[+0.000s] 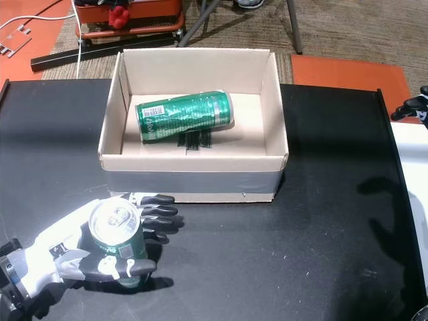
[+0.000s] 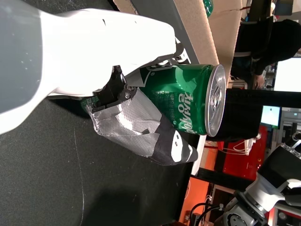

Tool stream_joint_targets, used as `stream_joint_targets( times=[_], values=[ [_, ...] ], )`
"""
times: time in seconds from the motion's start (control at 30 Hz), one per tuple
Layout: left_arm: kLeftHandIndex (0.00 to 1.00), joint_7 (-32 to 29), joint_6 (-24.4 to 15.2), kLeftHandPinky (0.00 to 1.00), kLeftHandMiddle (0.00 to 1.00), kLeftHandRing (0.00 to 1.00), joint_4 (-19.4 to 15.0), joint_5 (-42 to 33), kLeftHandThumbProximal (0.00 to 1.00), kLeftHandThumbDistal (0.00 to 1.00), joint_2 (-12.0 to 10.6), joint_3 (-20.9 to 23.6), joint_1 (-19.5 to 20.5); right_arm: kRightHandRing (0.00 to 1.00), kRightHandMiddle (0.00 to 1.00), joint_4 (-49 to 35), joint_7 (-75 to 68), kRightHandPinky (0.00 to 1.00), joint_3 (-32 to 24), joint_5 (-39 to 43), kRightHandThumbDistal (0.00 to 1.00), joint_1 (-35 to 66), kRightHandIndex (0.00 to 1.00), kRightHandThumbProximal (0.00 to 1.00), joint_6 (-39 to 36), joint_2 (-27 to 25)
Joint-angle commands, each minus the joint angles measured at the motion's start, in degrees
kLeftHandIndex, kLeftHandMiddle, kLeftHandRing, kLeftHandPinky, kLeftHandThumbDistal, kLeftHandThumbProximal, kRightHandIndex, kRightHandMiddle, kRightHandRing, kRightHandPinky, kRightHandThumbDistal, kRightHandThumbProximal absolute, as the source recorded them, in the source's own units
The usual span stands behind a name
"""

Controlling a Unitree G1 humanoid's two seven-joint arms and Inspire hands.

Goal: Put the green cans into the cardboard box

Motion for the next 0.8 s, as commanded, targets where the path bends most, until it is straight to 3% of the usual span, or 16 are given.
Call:
stream_joint_targets(
  times=[0.0,0.07,0.13,0.27,0.33,0.4,0.53,0.63,0.77],
  values=[
    [0.8,0.3,0.5,0.87,0.85,0.87,0.7,1.4,0.22,0.85,0.0,-0.7,0.9,0.47,0.43,-0.6,-0.3,0.53,-0.2,0.3,0.93,0.6,0.42,0.51,-0.3,-0.1],
    [0.8,0.8,0.4,0.86,0.85,0.87,0.8,2.2,0.2,0.83,-0.1,-1.1,0.9,0.47,0.43,-0.7,-0.6,0.53,-0.1,0.2,0.94,0.7,0.42,0.52,-0.4,-0.1],
    [0.81,1.6,0.4,0.86,0.86,0.86,0.9,3.3,0.09,0.78,0.0,-1.9,1.0,0.47,0.43,-0.8,-0.7,0.53,0.0,0.1,0.95,0.8,0.42,0.52,-0.5,-0.1],
    [0.78,2.9,0.3,0.79,0.8,0.8,1.2,4.0,0.18,0.81,-0.4,-2.1,1.1,0.47,0.43,-1.1,-1.0,0.53,0.1,0.0,0.97,1.0,0.42,0.52,-0.6,-0.1],
    [0.76,3.3,0.3,0.68,0.7,0.69,1.2,3.4,0.12,0.73,-0.8,-1.4,1.2,0.47,0.42,-1.5,-1.3,0.53,0.3,0.0,0.96,1.2,0.41,0.52,-0.5,0.0],
    [0.68,3.8,1.4,0.56,0.61,0.59,1.3,2.5,0.01,0.67,-1.3,-0.4,1.2,0.47,0.42,-1.7,-1.3,0.53,0.4,0.1,0.95,1.3,0.42,0.51,-0.3,0.1],
    [0.42,5.1,3.9,0.39,0.41,0.43,1.3,1.2,0.0,0.53,-2.2,1.4,1.4,0.47,0.43,-1.4,-0.6,0.53,0.3,0.6,0.92,1.0,0.42,0.5,-0.2,0.2],
    [0.34,6.2,4.4,0.43,0.4,0.45,1.0,0.9,0.0,0.33,-2.5,2.0,1.6,0.47,0.43,-1.2,-0.6,0.53,0.2,0.7,0.94,1.0,0.42,0.5,0.0,0.2],
    [0.47,6.5,4.7,0.54,0.53,0.56,0.9,0.5,0.0,0.25,-2.8,2.5,1.5,0.47,0.43,-0.9,-0.7,0.53,0.1,0.6,0.95,0.9,0.42,0.5,0.2,0.1]
  ],
)
